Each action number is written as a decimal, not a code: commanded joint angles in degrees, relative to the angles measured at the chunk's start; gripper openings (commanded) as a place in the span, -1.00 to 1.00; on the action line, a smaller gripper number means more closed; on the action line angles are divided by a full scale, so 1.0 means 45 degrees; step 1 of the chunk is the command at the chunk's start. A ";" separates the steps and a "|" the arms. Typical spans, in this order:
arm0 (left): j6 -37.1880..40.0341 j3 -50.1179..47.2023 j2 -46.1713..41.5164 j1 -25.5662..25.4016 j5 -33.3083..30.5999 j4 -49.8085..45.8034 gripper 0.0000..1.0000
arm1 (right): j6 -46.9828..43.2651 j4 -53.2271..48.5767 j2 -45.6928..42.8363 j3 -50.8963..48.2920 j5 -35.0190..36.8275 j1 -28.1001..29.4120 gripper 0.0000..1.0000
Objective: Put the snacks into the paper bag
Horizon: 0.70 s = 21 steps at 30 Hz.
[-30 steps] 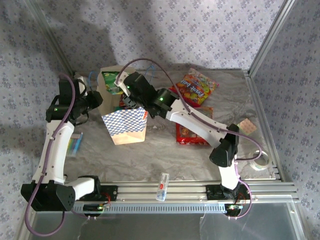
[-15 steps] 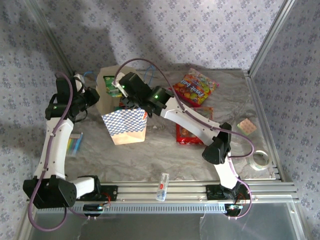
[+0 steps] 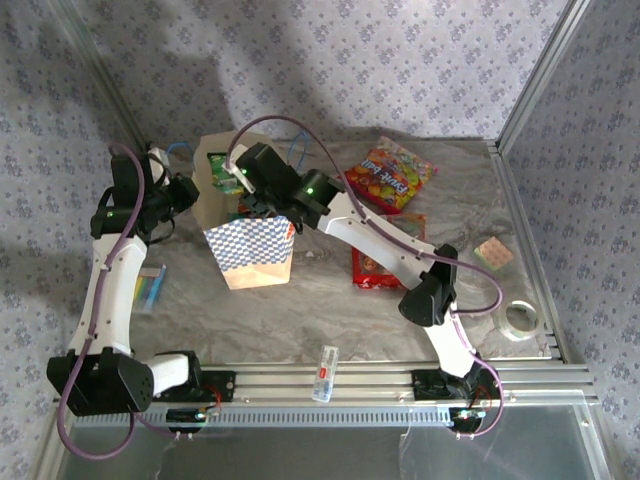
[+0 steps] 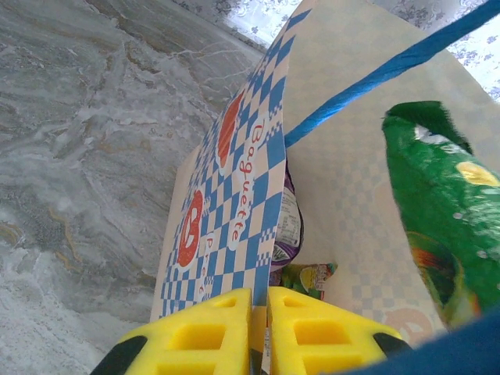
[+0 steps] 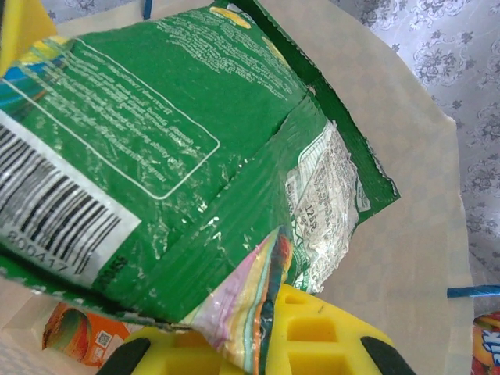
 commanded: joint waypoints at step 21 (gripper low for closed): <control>-0.0069 0.0058 -0.0286 0.0166 0.0374 0.0025 -0.72 | 0.0035 -0.1020 0.0656 0.1323 0.0498 -0.0073 -0.34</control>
